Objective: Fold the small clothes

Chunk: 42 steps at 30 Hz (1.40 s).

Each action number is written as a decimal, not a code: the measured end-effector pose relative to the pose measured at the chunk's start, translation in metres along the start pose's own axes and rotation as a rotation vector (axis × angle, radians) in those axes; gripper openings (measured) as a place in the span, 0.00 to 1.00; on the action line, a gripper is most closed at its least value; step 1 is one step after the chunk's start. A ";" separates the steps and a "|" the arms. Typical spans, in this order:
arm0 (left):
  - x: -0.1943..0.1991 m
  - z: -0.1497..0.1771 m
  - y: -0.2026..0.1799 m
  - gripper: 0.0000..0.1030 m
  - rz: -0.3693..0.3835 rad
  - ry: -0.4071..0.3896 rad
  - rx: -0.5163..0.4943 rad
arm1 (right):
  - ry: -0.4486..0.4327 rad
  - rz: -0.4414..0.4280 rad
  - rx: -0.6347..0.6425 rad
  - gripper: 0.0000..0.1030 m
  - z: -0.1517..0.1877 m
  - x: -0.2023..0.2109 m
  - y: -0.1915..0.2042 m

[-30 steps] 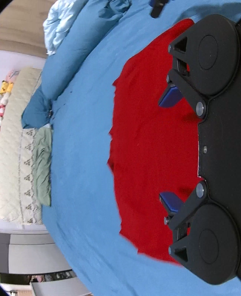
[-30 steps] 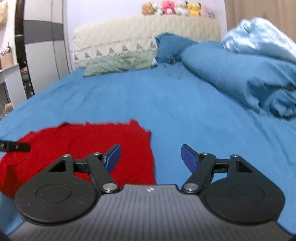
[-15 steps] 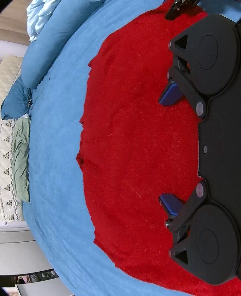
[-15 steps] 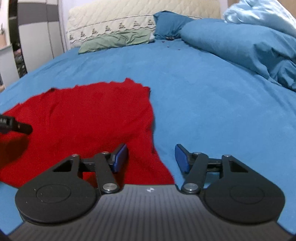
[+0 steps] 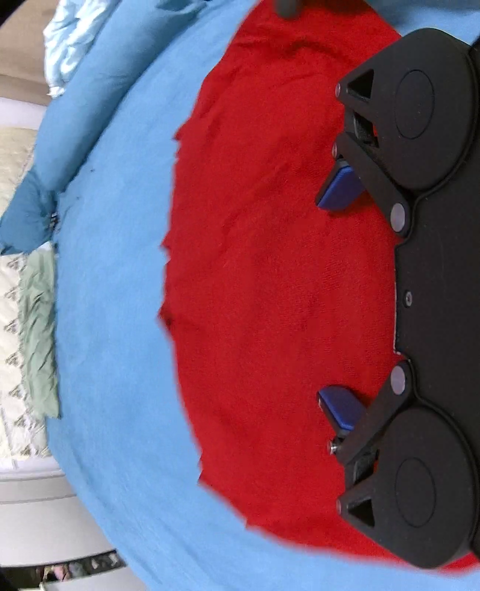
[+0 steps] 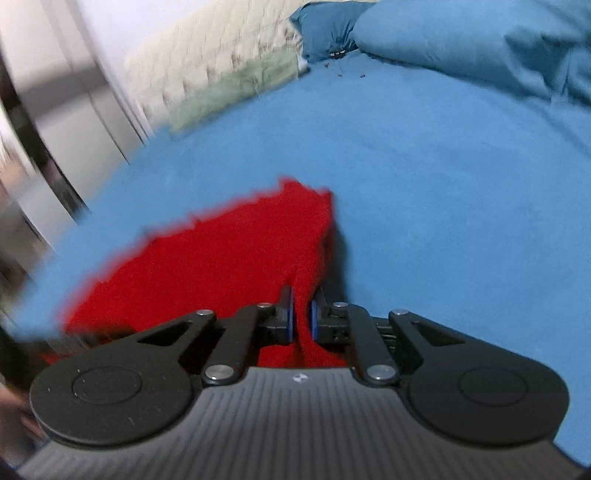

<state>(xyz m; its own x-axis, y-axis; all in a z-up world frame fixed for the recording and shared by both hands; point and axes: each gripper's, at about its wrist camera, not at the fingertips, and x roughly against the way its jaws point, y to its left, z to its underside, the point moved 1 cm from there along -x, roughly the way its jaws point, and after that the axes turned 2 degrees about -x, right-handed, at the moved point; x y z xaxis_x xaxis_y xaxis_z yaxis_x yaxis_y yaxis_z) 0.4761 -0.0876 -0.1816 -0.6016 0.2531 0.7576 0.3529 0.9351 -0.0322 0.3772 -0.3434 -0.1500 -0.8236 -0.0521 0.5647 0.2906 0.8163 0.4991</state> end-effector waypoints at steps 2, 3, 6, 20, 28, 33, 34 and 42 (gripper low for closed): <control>0.021 -0.003 0.023 1.00 -0.029 -0.029 0.008 | -0.031 -0.130 -0.022 0.23 -0.018 0.011 0.028; 0.030 -0.004 0.033 1.00 -0.034 -0.033 0.014 | -0.039 -0.185 -0.020 0.23 -0.024 0.013 0.043; 0.061 0.004 0.069 1.00 -0.042 -0.045 0.046 | -0.010 -0.403 0.011 0.23 -0.029 0.002 0.111; 0.102 0.094 0.136 1.00 -0.060 -0.011 0.225 | 0.448 -0.580 0.290 0.40 0.119 -0.145 0.250; 0.125 0.099 0.126 0.99 0.105 -0.123 0.297 | 0.119 -0.445 0.335 0.92 0.074 -0.046 0.191; 0.118 0.091 0.123 0.79 0.138 -0.121 0.339 | 0.065 -0.211 0.428 0.92 0.112 -0.014 0.149; 0.116 0.090 0.124 0.76 0.133 -0.123 0.343 | 0.071 -0.192 0.436 0.92 0.122 -0.013 0.146; 0.098 0.086 0.131 0.41 0.092 -0.095 0.371 | 0.089 -0.083 0.509 0.89 0.171 -0.042 0.153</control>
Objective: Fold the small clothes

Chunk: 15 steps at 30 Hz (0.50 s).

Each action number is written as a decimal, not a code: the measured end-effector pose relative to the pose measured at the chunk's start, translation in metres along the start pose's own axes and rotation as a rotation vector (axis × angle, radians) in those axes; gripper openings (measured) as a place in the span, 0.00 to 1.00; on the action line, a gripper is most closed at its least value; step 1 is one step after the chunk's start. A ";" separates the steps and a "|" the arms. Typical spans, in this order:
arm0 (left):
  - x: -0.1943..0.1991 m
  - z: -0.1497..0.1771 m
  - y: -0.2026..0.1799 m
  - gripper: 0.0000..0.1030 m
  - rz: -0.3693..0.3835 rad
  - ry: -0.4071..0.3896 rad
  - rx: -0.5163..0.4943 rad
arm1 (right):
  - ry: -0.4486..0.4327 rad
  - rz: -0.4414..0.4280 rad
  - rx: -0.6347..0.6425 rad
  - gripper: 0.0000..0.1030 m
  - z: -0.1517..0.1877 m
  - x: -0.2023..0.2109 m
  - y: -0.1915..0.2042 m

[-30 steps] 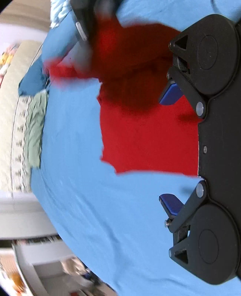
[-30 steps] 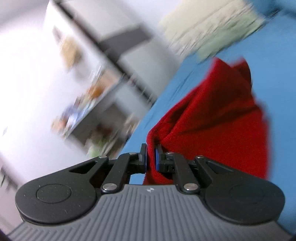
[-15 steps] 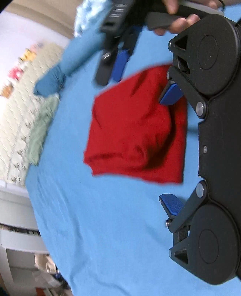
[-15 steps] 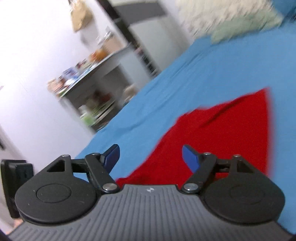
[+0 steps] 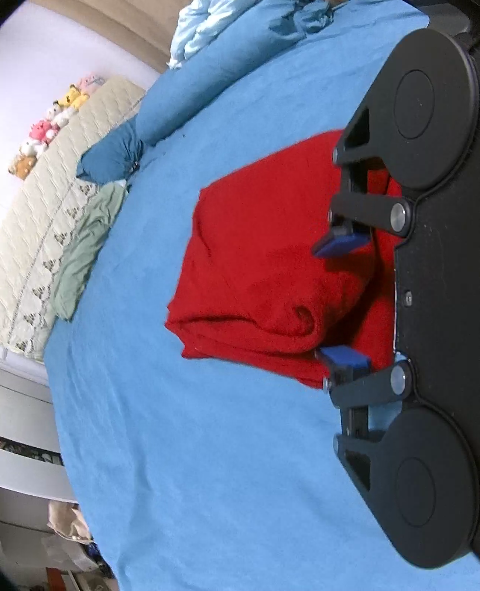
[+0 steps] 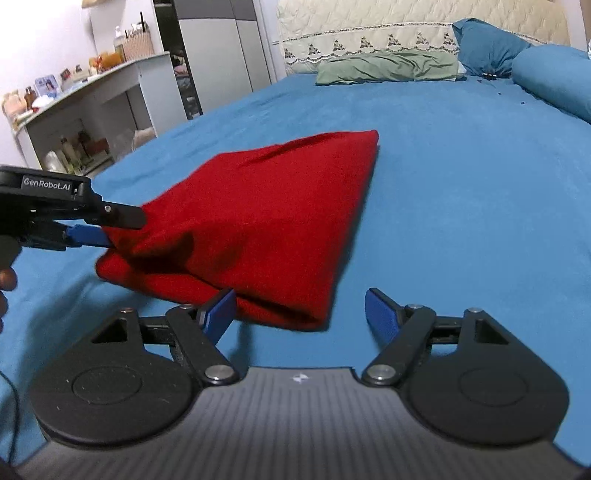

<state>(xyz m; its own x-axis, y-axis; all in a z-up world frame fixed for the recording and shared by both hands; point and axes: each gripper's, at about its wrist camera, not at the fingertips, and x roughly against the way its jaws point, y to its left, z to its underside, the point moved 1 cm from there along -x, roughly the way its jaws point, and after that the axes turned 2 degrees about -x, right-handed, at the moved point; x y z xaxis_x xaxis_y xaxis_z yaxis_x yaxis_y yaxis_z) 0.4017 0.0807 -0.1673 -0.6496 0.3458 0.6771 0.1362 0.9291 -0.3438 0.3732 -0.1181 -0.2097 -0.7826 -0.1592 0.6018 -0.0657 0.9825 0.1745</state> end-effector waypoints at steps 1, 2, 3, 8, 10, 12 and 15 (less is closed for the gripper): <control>-0.002 0.001 0.002 0.36 -0.001 0.008 0.006 | 0.001 0.020 0.004 0.88 -0.001 -0.007 0.003; -0.004 0.001 0.003 0.20 0.003 0.014 0.011 | 0.002 0.034 0.005 0.88 -0.004 -0.013 0.005; -0.005 0.002 0.005 0.08 0.003 0.014 0.014 | 0.002 0.048 0.008 0.85 -0.006 -0.015 0.006; 0.025 -0.004 0.014 0.07 0.009 -0.076 0.019 | -0.035 0.129 -0.005 0.62 -0.017 0.004 -0.009; 0.030 0.002 0.013 0.07 -0.020 -0.073 -0.021 | -0.027 0.122 0.011 0.62 -0.018 0.013 -0.011; 0.020 0.016 0.016 0.07 -0.056 -0.042 -0.040 | 0.006 0.125 0.037 0.62 -0.012 0.010 -0.012; 0.005 0.030 0.022 0.08 -0.073 -0.009 -0.035 | 0.028 0.123 0.046 0.62 -0.001 0.002 -0.013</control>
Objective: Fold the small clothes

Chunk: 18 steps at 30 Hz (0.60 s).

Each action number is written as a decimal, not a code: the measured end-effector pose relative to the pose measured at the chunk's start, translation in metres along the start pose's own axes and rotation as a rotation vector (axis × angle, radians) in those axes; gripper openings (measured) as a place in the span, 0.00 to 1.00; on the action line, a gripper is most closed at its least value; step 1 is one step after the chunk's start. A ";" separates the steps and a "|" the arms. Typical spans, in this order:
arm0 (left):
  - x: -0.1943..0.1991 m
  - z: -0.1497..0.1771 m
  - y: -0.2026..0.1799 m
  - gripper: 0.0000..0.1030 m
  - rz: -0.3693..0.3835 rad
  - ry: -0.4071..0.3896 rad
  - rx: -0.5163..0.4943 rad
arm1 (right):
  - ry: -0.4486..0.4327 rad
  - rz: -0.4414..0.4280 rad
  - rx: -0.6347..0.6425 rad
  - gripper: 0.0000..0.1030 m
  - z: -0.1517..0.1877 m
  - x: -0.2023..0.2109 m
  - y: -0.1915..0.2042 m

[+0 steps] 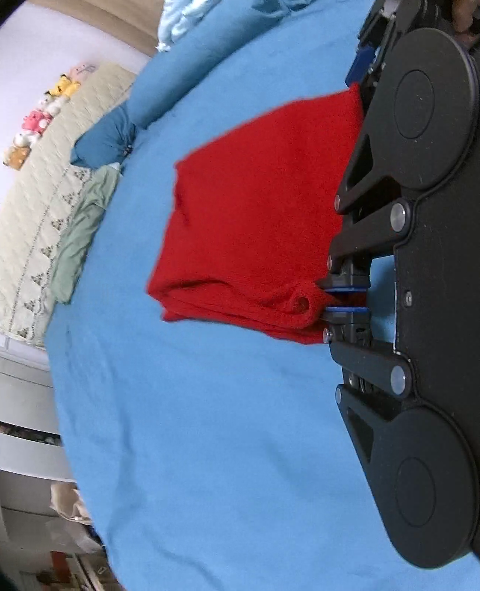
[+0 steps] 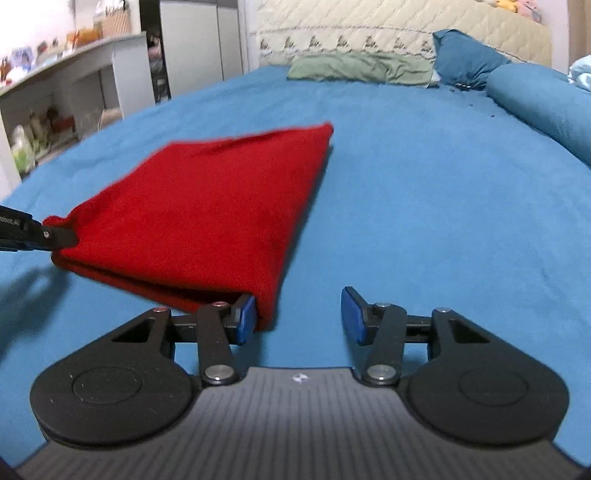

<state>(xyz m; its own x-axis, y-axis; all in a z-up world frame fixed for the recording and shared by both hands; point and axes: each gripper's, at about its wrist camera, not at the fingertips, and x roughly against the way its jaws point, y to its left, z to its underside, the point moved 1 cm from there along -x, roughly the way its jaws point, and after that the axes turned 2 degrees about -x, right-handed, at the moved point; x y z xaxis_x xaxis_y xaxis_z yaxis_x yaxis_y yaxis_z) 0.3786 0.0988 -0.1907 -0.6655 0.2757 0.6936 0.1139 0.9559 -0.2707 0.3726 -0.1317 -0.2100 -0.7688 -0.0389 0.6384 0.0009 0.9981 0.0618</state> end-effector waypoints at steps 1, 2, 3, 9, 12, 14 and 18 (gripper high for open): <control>0.000 0.001 -0.001 0.08 -0.004 -0.003 -0.013 | -0.001 -0.005 -0.008 0.62 0.001 0.000 -0.001; 0.001 0.001 -0.002 0.08 -0.010 -0.005 -0.027 | 0.001 -0.007 -0.007 0.62 0.000 0.001 -0.002; 0.001 0.000 -0.004 0.08 -0.016 -0.005 -0.041 | 0.003 -0.009 -0.003 0.62 0.000 0.002 -0.002; 0.017 -0.006 -0.010 0.31 -0.041 -0.026 -0.067 | 0.025 -0.054 0.027 0.66 -0.010 0.020 -0.008; 0.032 -0.016 -0.009 0.59 -0.153 -0.062 -0.116 | 0.039 -0.094 -0.011 0.82 -0.022 0.035 -0.021; 0.038 -0.028 0.000 0.67 -0.192 -0.085 -0.101 | 0.043 -0.126 -0.057 0.94 -0.037 0.043 -0.034; 0.027 -0.059 0.010 0.95 -0.091 -0.081 -0.061 | 0.076 -0.207 -0.167 1.00 -0.073 0.038 -0.053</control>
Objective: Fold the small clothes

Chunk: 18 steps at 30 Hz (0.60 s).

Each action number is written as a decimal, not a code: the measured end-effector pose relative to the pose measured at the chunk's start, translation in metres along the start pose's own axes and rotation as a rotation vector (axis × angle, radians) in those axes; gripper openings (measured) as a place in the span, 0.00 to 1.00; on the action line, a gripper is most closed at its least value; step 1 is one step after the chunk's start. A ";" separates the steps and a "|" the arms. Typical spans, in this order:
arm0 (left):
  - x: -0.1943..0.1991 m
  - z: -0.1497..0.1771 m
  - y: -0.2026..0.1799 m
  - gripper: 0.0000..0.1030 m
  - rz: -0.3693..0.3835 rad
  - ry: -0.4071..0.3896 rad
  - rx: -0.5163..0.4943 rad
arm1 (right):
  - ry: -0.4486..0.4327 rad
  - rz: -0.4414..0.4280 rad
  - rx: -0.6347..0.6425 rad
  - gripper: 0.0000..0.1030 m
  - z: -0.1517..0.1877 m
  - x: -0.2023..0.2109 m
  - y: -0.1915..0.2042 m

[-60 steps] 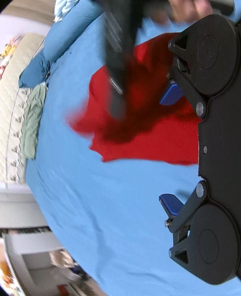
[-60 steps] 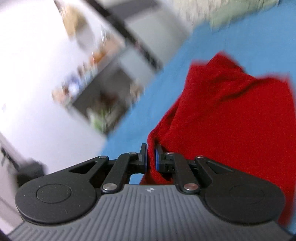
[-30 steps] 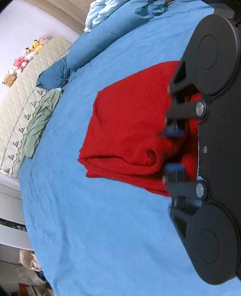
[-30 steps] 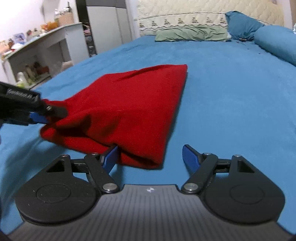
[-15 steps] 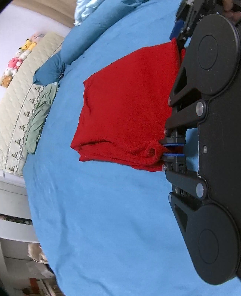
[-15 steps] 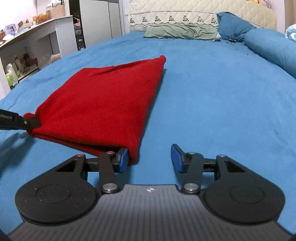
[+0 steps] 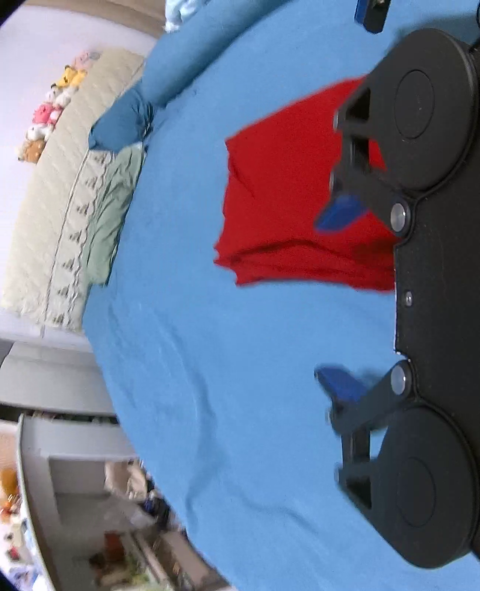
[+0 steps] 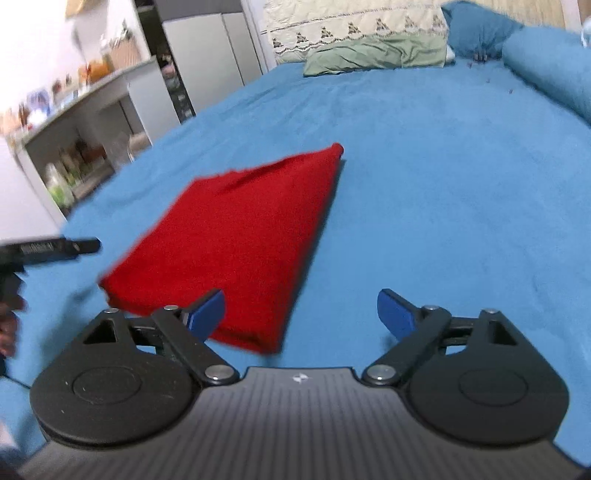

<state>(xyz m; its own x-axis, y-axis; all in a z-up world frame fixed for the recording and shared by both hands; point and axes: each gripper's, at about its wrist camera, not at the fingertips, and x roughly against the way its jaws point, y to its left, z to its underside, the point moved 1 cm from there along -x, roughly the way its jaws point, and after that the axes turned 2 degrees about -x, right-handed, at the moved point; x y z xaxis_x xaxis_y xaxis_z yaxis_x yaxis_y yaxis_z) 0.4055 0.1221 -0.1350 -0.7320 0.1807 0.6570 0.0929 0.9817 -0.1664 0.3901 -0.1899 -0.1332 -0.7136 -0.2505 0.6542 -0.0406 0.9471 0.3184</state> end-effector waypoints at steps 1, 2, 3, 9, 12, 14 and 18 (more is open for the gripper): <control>-0.008 -0.007 -0.001 0.95 0.028 0.004 0.001 | 0.014 -0.006 -0.038 1.00 -0.010 -0.005 -0.004; -0.018 -0.013 -0.002 0.95 0.043 0.003 0.000 | 0.030 0.009 -0.080 1.00 -0.019 -0.012 -0.008; -0.028 -0.017 -0.004 0.95 0.054 0.012 0.000 | 0.047 0.023 -0.123 1.00 -0.026 -0.020 -0.013; -0.071 -0.027 -0.007 0.93 0.107 0.076 0.010 | 0.081 -0.029 -0.249 1.00 -0.043 -0.070 -0.028; -0.079 -0.024 -0.008 0.90 0.136 0.095 0.020 | 0.081 -0.077 -0.286 1.00 -0.041 -0.091 -0.034; -0.086 -0.022 -0.009 0.86 0.151 0.114 0.032 | 0.091 -0.104 -0.324 0.99 -0.039 -0.102 -0.036; -0.099 -0.020 -0.010 0.79 0.169 0.149 0.088 | 0.105 -0.088 -0.292 0.95 -0.035 -0.116 -0.030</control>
<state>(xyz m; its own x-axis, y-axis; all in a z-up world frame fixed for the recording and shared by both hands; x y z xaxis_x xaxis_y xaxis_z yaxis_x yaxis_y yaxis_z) 0.4907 0.0959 -0.1839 -0.6031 0.3550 0.7143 0.1418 0.9289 -0.3420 0.4990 -0.1965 -0.1950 -0.6393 -0.3624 0.6782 0.1142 0.8274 0.5499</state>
